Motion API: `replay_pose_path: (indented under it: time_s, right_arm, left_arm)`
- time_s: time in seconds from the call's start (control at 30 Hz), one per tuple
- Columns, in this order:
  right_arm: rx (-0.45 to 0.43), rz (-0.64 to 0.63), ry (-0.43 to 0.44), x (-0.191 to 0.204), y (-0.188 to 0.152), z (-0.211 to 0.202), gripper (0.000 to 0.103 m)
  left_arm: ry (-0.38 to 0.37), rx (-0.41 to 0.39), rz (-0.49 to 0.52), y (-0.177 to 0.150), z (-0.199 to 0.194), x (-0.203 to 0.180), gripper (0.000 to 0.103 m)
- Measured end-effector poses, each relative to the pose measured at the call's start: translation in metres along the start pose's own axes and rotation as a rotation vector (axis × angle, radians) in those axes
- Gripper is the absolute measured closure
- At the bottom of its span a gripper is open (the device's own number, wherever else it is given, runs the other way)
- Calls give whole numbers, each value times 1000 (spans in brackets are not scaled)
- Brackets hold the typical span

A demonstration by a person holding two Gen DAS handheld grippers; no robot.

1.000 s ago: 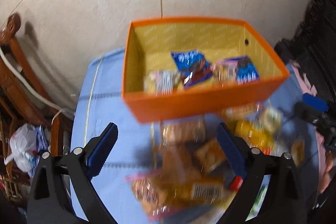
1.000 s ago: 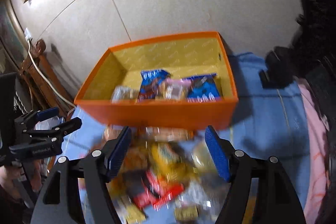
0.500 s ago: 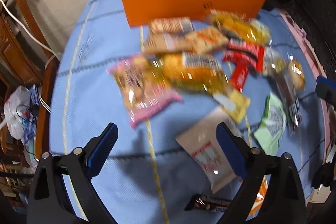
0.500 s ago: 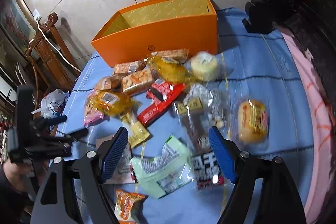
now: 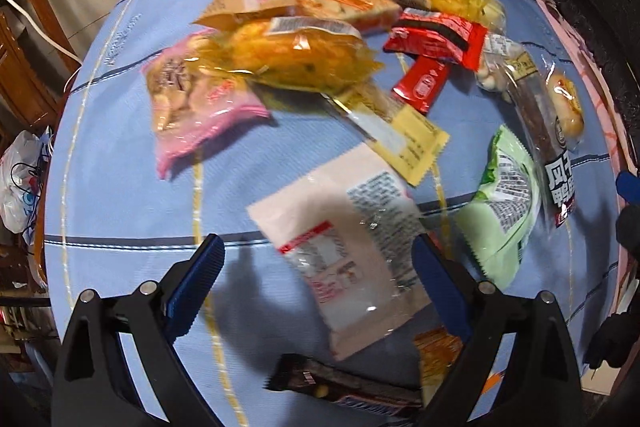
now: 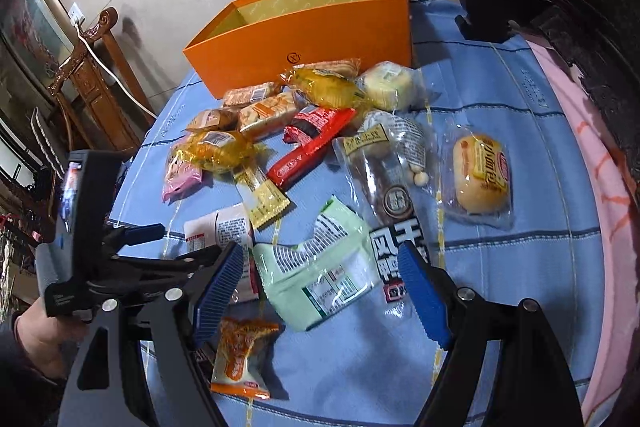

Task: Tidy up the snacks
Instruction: 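Grasp the white wafer pack with the left tool while the right tool grasps the pale green pea bag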

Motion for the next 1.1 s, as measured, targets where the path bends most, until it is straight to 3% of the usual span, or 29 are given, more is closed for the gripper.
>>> replay_pose_path:
  time_s: [0.37, 0.5, 0.63, 0.77, 0.87, 1.1]
  right_arm:
    - [21, -15, 35, -10, -8, -2, 23]
    - [53, -34, 65, -4, -12, 5, 23]
    - [82, -61, 91, 10, -14, 16, 22]
    - [117, -45, 106, 21, -14, 30, 22]
    - [157, -19, 72, 25, -17, 44, 18]
    - [202, 14, -26, 35, -22, 77, 18]
  left_arm:
    - [36, 58, -60, -4, 25, -21, 8]
    - [44, 31, -67, -10, 23, -20, 11]
    - [55, -9, -89, -15, 9, -8, 54]
    - [28, -1, -97, -16, 4, 6, 73]
    - [30, -10, -118, -18, 0, 18, 80]
    - [10, -14, -99, -16, 0, 36, 81]
Point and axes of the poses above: each gripper's, at about its wrist camera, not at the fingertips, and z roughly the way its jaws point, x to its left, y to its top, the point moved 1 cm from there along z, roughly the way its jaws point, and after that the axes turned 2 degrees about -x, right-handed, at the moved point
